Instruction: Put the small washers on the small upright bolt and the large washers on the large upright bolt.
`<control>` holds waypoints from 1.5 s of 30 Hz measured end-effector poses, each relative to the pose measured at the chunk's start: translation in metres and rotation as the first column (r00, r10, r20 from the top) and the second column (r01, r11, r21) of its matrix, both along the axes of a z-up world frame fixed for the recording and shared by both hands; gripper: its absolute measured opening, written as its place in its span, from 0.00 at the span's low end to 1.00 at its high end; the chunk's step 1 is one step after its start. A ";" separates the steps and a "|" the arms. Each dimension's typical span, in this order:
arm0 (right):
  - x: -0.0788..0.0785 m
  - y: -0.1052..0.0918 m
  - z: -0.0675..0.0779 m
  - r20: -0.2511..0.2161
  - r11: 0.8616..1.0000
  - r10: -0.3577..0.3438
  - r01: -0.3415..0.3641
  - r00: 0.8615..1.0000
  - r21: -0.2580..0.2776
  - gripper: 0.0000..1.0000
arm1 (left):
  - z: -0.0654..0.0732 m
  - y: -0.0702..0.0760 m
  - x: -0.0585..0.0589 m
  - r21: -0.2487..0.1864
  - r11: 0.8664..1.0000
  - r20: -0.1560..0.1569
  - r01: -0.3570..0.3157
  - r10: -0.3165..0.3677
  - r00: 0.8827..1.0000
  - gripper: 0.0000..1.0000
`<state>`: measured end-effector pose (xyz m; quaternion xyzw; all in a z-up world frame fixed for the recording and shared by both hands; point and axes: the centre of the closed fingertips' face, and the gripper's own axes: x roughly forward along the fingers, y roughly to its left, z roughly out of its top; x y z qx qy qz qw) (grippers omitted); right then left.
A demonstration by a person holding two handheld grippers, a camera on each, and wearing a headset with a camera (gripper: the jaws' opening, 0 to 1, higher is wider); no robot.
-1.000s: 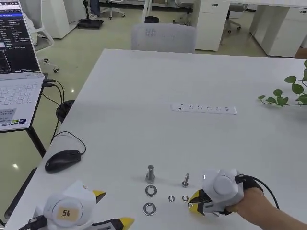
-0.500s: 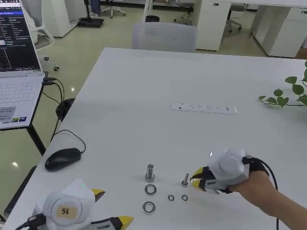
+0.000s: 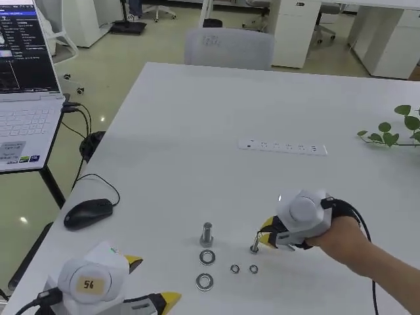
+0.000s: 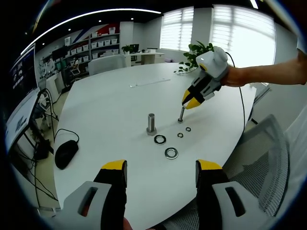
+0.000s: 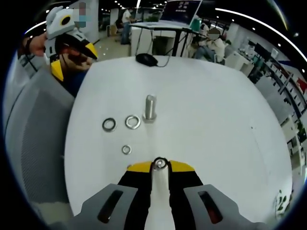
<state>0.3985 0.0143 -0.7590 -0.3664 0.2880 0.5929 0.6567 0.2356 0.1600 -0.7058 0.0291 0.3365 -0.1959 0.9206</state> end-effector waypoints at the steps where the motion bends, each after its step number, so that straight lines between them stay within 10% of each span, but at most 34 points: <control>1: 0.000 0.001 0.000 0.002 1.000 0.006 -0.006 1.000 -0.006 0.13 | 0.000 0.000 0.000 -0.001 1.000 -0.001 -0.001 0.001 1.000 0.57; 45: -0.002 0.002 -0.011 0.001 0.986 0.071 -0.070 0.997 -0.151 0.13 | 0.000 0.001 0.000 0.000 1.000 0.001 -0.001 0.001 1.000 0.57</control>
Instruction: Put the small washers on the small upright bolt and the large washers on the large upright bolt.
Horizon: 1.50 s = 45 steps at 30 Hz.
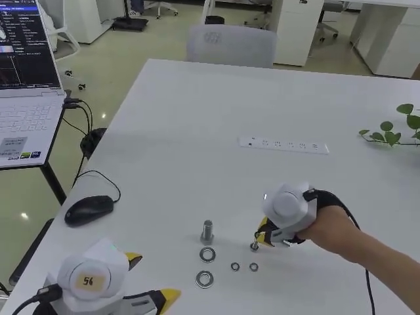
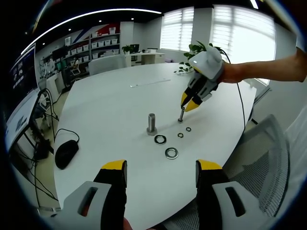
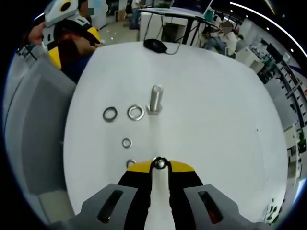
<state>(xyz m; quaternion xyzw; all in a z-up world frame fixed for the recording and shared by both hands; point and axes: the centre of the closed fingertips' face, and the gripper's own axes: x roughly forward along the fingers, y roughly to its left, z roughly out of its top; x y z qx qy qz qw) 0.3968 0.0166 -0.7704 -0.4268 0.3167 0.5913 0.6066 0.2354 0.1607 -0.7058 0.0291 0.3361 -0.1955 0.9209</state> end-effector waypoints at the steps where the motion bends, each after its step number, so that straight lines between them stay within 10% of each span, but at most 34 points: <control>1: 0.000 0.001 0.000 0.000 1.000 0.001 -0.001 1.000 0.002 0.13 | 0.000 0.000 0.000 0.000 1.000 0.001 0.001 -0.001 1.000 0.57; 32: 0.002 0.002 -0.046 -0.044 0.997 0.012 -0.015 0.999 -0.071 0.13 | -0.001 0.002 0.001 -0.001 1.000 -0.009 0.001 -0.001 1.000 0.57; 45: 0.005 0.004 -0.035 -0.050 0.999 -0.028 0.027 0.998 -0.024 0.19 | -0.002 0.008 0.000 0.001 1.000 -0.011 -0.009 0.009 1.000 0.57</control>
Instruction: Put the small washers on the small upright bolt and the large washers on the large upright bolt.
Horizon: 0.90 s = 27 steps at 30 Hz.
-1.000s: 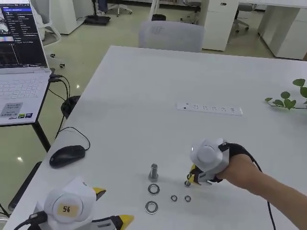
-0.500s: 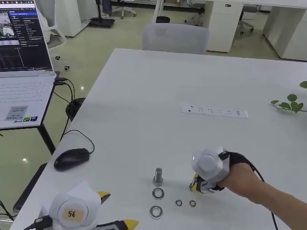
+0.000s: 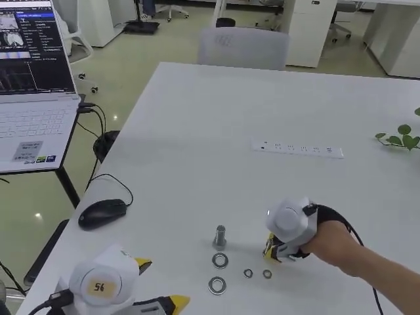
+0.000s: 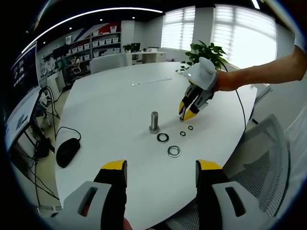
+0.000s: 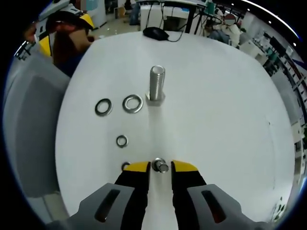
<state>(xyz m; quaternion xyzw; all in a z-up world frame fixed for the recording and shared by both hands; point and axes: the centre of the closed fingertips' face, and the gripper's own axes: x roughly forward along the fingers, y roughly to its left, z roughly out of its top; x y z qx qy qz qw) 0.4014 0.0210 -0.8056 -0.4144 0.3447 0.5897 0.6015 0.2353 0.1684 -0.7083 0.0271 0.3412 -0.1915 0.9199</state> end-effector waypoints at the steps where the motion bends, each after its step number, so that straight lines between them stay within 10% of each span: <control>1: 0.001 0.000 0.002 0.002 1.000 -0.005 0.005 1.000 0.009 0.19 | 0.000 0.000 0.000 0.000 1.000 0.000 0.000 0.000 1.000 0.57; 14: 0.010 -0.030 0.036 0.035 0.982 -0.148 0.143 0.988 0.123 0.27 | 0.003 -0.008 0.001 0.005 1.000 0.007 0.022 -0.022 1.000 0.57; 27: -0.032 -0.070 0.005 -0.036 0.964 -0.227 0.230 0.973 0.133 0.29 | 0.007 -0.005 -0.003 0.010 1.000 0.014 0.021 -0.021 1.000 0.57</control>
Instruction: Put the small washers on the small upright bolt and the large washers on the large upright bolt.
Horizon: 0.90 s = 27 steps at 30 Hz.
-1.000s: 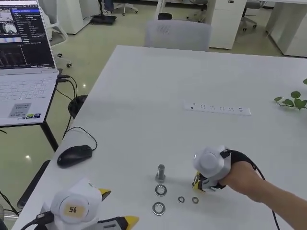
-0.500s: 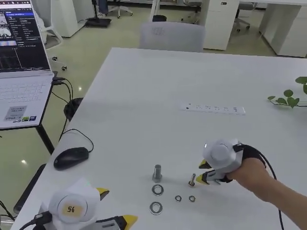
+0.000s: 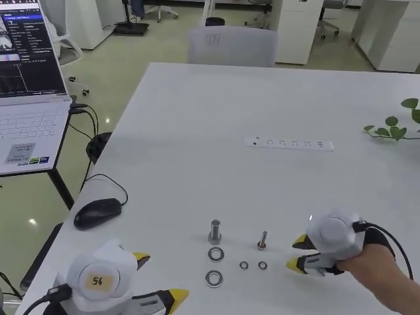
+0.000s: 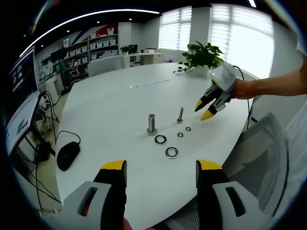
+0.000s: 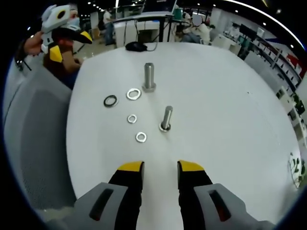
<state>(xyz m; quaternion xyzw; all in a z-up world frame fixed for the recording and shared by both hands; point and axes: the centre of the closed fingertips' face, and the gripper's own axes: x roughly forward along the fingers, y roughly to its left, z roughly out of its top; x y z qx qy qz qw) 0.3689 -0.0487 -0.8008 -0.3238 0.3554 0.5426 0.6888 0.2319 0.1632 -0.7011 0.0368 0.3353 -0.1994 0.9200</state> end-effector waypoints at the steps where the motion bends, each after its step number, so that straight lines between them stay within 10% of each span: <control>1: -0.002 -0.001 -0.002 -0.003 1.000 0.001 -0.001 1.000 -0.004 0.29 | 0.000 0.000 0.000 0.000 1.000 -0.001 0.000 0.000 1.000 0.57; 17: -0.021 0.036 -0.015 -0.035 0.998 0.016 -0.014 0.999 0.056 0.25 | 0.000 -0.004 -0.001 -0.003 1.000 -0.001 0.009 -0.009 1.000 0.57; 27: -0.018 0.050 -0.022 0.012 0.990 0.137 -0.136 0.991 -0.025 0.24 | 0.003 -0.003 0.002 0.001 1.000 0.006 0.012 -0.012 1.000 0.57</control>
